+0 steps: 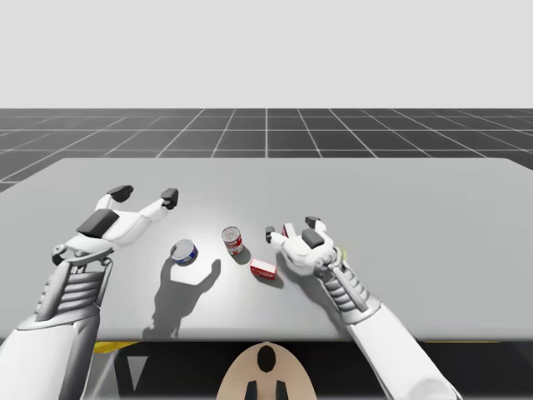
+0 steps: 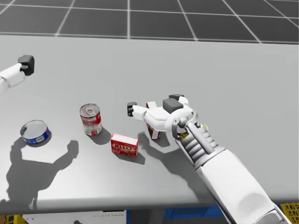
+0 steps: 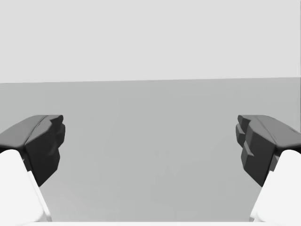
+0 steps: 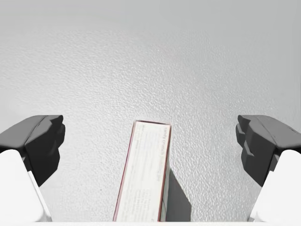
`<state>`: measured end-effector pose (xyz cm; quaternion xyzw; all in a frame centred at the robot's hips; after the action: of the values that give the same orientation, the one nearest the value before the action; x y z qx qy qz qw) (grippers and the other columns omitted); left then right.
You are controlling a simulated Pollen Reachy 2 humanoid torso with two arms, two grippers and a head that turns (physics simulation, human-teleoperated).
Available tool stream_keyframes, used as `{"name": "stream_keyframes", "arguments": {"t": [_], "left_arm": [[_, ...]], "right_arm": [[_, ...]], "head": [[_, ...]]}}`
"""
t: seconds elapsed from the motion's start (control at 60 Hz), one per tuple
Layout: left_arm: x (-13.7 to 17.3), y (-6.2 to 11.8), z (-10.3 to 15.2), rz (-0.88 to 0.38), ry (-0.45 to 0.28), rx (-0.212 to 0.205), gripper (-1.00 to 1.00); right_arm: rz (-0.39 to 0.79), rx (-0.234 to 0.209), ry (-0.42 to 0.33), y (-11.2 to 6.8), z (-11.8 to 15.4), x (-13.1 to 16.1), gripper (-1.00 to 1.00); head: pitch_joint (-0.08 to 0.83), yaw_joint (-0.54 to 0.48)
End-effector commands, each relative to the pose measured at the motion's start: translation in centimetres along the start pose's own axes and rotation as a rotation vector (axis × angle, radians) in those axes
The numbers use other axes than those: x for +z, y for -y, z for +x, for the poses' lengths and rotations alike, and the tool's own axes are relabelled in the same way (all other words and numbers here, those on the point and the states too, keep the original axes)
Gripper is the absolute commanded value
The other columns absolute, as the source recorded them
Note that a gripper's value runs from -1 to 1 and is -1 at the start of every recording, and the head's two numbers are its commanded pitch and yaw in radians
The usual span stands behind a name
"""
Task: Lift the pudding box off the table.
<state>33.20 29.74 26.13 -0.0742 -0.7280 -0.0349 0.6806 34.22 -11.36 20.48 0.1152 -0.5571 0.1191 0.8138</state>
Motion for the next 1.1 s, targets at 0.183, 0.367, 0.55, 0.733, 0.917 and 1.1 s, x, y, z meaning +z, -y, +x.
{"name": "stream_keyframes", "arguments": {"t": [0.183,0.367,0.55,0.733,0.917,1.1], "left_arm": [[0.1,-0.1,0.1,0.0,0.0,0.008,-1.0],[0.1,-0.1,0.1,-0.001,-0.002,0.009,-1.0],[0.1,-0.1,0.1,0.001,-0.003,0.01,-1.0],[0.1,0.0,0.1,0.001,-0.004,0.009,-1.0],[0.1,-0.1,0.1,0.005,-0.003,0.011,-1.0],[0.1,-0.1,0.0,0.007,-0.005,0.011,-1.0]], "right_arm": [[-0.115,-0.046,-0.539,-1.8,-0.7,-1.8,-1.0],[-0.1,-0.024,-0.581,-1.7,-1.5,-2.1,-0.66],[-0.114,-0.045,-0.581,-1.6,-1.7,-1.8,1.0],[-0.116,-0.058,-0.581,-1.3,-1.7,-1.7,1.0],[-0.117,-0.06,-0.578,-1.1,-1.8,-1.7,1.0],[-0.119,-0.056,-0.573,-1.0,-1.8,-1.6,1.0]], "head": [[0.623,-0.1],[0.624,-0.1],[0.626,-0.1],[0.612,-0.1],[0.484,-0.11],[0.323,-0.12]]}}
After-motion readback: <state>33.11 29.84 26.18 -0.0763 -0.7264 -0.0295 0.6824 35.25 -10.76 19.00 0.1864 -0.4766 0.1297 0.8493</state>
